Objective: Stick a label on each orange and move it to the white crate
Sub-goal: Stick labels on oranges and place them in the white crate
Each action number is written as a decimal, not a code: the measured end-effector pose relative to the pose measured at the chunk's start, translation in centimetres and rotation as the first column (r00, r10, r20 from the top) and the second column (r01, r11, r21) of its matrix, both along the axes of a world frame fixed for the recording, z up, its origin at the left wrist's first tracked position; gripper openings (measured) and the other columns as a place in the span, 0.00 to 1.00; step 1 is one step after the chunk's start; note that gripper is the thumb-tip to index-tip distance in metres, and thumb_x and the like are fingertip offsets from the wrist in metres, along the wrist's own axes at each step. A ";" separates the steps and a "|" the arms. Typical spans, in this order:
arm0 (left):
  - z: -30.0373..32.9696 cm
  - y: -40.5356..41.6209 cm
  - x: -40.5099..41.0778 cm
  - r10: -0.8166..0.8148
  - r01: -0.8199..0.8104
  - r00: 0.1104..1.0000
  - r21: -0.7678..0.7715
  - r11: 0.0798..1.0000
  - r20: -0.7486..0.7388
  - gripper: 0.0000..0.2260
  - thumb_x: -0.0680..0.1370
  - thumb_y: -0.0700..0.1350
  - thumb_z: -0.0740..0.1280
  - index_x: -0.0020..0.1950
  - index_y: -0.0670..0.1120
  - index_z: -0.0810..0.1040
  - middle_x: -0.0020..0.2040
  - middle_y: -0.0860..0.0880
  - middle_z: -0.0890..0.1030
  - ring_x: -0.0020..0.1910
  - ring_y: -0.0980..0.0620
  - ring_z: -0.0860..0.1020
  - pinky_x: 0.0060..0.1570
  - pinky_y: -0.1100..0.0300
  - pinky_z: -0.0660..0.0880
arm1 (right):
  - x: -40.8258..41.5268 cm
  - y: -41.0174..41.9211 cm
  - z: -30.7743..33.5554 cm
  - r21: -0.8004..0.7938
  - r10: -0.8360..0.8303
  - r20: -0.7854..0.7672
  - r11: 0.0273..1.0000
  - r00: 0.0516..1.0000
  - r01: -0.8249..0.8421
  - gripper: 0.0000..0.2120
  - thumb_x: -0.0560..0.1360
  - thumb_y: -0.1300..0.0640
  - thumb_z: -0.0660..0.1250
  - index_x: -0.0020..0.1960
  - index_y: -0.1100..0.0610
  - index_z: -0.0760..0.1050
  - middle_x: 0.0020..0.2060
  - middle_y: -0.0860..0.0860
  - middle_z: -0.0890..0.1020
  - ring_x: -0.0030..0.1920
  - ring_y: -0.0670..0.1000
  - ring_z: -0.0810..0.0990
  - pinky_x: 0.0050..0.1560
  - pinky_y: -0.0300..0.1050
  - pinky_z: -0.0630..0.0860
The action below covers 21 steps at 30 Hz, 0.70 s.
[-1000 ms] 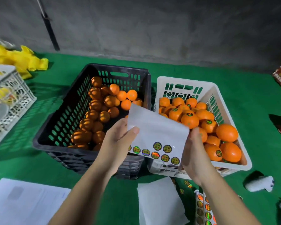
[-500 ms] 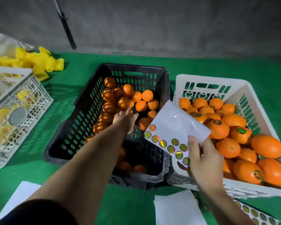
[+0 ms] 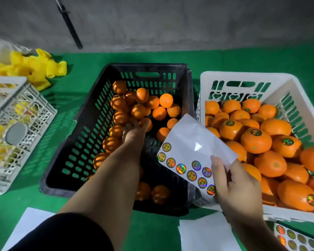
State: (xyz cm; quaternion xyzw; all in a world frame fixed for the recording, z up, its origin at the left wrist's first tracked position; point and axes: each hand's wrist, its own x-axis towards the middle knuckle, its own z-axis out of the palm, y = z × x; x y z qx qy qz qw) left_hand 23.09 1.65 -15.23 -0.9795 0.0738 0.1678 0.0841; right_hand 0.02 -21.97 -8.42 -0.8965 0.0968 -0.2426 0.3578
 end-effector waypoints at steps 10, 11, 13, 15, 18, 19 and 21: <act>14.2 -1.7 -7.5 0.301 -0.338 0.901 -0.940 0.036 -0.313 0.31 0.65 0.65 0.77 0.64 0.52 0.82 0.58 0.50 0.86 0.55 0.50 0.85 0.52 0.54 0.83 | -0.7 -0.8 2.3 0.433 0.075 0.073 0.896 0.994 -0.100 0.16 0.85 0.45 0.64 0.56 0.56 0.82 0.40 0.46 0.85 0.41 0.45 0.83 0.39 0.47 0.80; 15.2 -1.7 -9.6 0.214 -0.385 0.876 -0.894 -0.231 -0.432 0.33 0.64 0.65 0.77 0.63 0.51 0.82 0.58 0.49 0.87 0.54 0.50 0.86 0.50 0.54 0.84 | -1.1 -1.4 2.7 0.512 0.069 0.104 0.852 0.992 -0.113 0.14 0.85 0.47 0.65 0.57 0.56 0.82 0.44 0.46 0.86 0.44 0.42 0.83 0.42 0.40 0.79; 16.2 -1.9 -14.0 0.025 -0.415 0.857 -0.718 -0.558 -0.515 0.37 0.62 0.65 0.81 0.67 0.51 0.79 0.62 0.50 0.86 0.58 0.51 0.85 0.51 0.55 0.83 | -2.2 -2.6 3.4 0.609 -0.019 0.150 0.789 0.989 -0.077 0.14 0.83 0.44 0.66 0.52 0.55 0.82 0.43 0.45 0.86 0.42 0.40 0.81 0.40 0.34 0.76; 16.2 -2.6 -17.8 -0.124 -0.466 0.844 -0.598 -0.652 -0.522 0.51 0.57 0.68 0.84 0.75 0.50 0.73 0.70 0.50 0.82 0.69 0.47 0.80 0.64 0.48 0.78 | -3.5 -3.5 3.8 0.670 -0.098 0.165 0.742 0.981 -0.039 0.14 0.83 0.42 0.67 0.51 0.52 0.81 0.41 0.43 0.86 0.40 0.42 0.81 0.39 0.36 0.77; 16.3 -4.6 -22.6 -0.281 -0.518 0.851 -0.622 -0.587 -0.444 0.56 0.57 0.71 0.83 0.79 0.49 0.68 0.77 0.50 0.75 0.76 0.43 0.73 0.74 0.41 0.67 | -5.4 -3.0 4.5 0.764 -0.091 0.201 0.637 0.975 -0.098 0.14 0.84 0.45 0.67 0.62 0.51 0.83 0.52 0.48 0.88 0.51 0.49 0.86 0.49 0.48 0.84; 16.6 -5.2 -23.7 -0.318 -0.529 0.848 -0.628 -0.570 -0.424 0.55 0.59 0.69 0.83 0.79 0.48 0.68 0.77 0.49 0.75 0.77 0.41 0.72 0.75 0.39 0.66 | -6.0 -2.7 4.8 0.807 -0.082 0.213 0.577 0.974 -0.128 0.16 0.84 0.46 0.67 0.66 0.52 0.81 0.59 0.51 0.87 0.59 0.53 0.85 0.59 0.52 0.82; 17.4 -6.3 -25.3 -0.358 -0.532 0.847 -0.604 -0.593 -0.393 0.52 0.62 0.64 0.84 0.78 0.44 0.67 0.75 0.44 0.77 0.75 0.39 0.74 0.73 0.38 0.72 | -7.2 -2.0 5.5 0.837 -0.039 0.196 0.527 0.980 -0.146 0.18 0.82 0.46 0.68 0.68 0.52 0.81 0.62 0.53 0.86 0.63 0.57 0.84 0.65 0.56 0.78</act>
